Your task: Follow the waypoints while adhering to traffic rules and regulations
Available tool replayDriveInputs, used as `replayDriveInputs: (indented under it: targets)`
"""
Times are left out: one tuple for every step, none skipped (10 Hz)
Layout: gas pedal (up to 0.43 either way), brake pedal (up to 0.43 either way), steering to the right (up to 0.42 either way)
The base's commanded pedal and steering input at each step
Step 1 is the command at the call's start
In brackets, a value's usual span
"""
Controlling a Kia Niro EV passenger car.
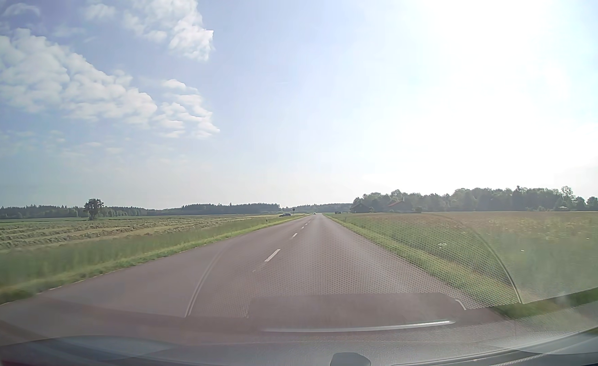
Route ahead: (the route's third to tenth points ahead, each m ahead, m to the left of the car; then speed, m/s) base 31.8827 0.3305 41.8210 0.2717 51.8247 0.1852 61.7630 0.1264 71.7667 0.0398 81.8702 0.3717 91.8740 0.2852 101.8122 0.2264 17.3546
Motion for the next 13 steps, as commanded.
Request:
replayDriveInputs:
  targets:
    - [0.209, 0.000, 0.000]
    - [0.209, 0.000, 0.000]
    - [0.209, 0.000, 0.000]
    - [0.209, 0.000, 0.000]
    - [0.209, 0.000, 0.000]
    - [0.209, 0.000, 0.000]
    - [0.209, 0.000, 0.000]
    - [0.209, 0.000, 0.000]
    - [0.209, 0.000, 0.001]
    - [0.209, 0.000, 0.001]
    - [0.209, 0.000, 0.001]
    - [0.209, 0.000, 0.001]
    - [0.209, 0.000, 0.001]
